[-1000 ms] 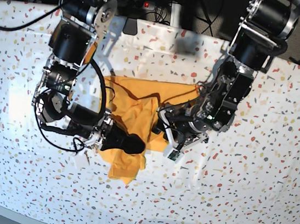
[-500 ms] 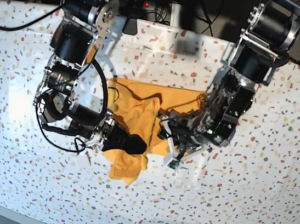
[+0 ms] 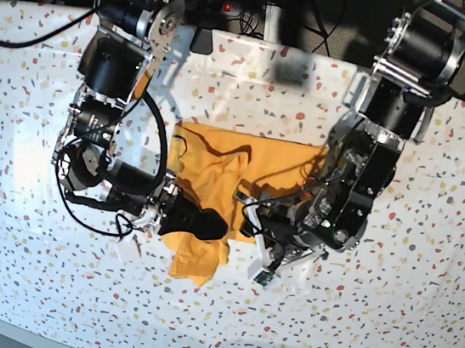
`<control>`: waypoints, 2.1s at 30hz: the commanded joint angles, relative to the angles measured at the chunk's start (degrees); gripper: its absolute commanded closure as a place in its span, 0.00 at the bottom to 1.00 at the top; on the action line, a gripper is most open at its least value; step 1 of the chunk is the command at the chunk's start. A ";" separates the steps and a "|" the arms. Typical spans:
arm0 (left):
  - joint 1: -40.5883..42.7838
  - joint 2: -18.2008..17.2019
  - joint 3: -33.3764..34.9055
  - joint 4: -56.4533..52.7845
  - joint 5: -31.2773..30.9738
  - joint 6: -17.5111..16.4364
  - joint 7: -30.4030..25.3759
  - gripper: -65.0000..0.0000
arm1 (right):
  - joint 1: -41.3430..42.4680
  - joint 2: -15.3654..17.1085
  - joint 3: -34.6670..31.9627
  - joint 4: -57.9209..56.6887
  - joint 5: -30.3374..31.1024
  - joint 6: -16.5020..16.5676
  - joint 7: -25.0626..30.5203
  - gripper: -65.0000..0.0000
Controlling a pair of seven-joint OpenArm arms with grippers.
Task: Fold the T-shirt properly
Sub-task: 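Lift the held end and fold it over toward the left gripper, then lower the folded end onto the bundle and open the right gripper, then retract the right gripper and move the left gripper over the bundle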
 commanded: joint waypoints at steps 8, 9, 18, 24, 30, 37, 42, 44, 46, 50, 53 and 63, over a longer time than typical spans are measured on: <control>-1.86 -3.48 -0.26 1.49 5.62 1.46 -1.14 0.66 | 1.92 0.11 -0.04 1.05 1.90 0.28 1.22 1.00; -1.77 -4.24 -0.26 1.99 5.60 3.37 -1.14 0.66 | 1.92 0.04 -0.04 1.05 1.62 0.28 1.79 1.00; -1.55 -10.64 -0.28 11.06 5.44 7.34 3.89 0.66 | 1.90 -3.13 -0.74 1.05 -13.05 0.28 12.26 1.00; 1.18 -12.44 -0.26 16.87 5.42 7.32 4.00 0.66 | 1.90 -6.10 -8.41 1.05 -20.41 0.28 16.37 1.00; 4.26 -12.46 -0.26 19.43 5.42 7.32 4.04 0.66 | 1.90 -8.61 -14.36 1.05 -25.31 0.28 21.64 1.00; 4.90 -12.46 -0.28 19.50 10.45 7.30 4.02 0.66 | 1.92 -8.70 -15.87 1.05 -24.90 0.28 21.62 0.68; 3.63 -12.94 -0.28 19.54 25.57 9.53 4.07 0.66 | 1.92 -8.70 -16.11 1.05 -23.98 0.28 21.55 0.54; 3.02 -13.84 -0.26 19.56 26.43 13.99 4.26 0.66 | 1.92 -8.70 -16.13 1.05 -19.10 0.28 19.45 0.54; 2.86 -14.97 -0.28 19.54 26.43 16.83 4.44 0.66 | 1.92 -8.70 -16.13 1.05 -11.45 0.28 15.39 0.54; 2.93 -17.20 -0.26 19.54 26.36 17.59 4.46 0.66 | 2.12 -8.70 -16.24 1.05 1.77 0.28 7.50 0.54; 2.91 -18.93 -0.26 19.54 26.36 17.62 4.48 0.66 | 3.17 -8.70 -16.22 1.05 8.24 0.28 4.57 0.54; 2.91 -19.93 -0.26 19.54 26.23 19.06 5.62 0.66 | 12.90 -8.70 -16.06 1.05 -20.02 0.28 23.71 0.54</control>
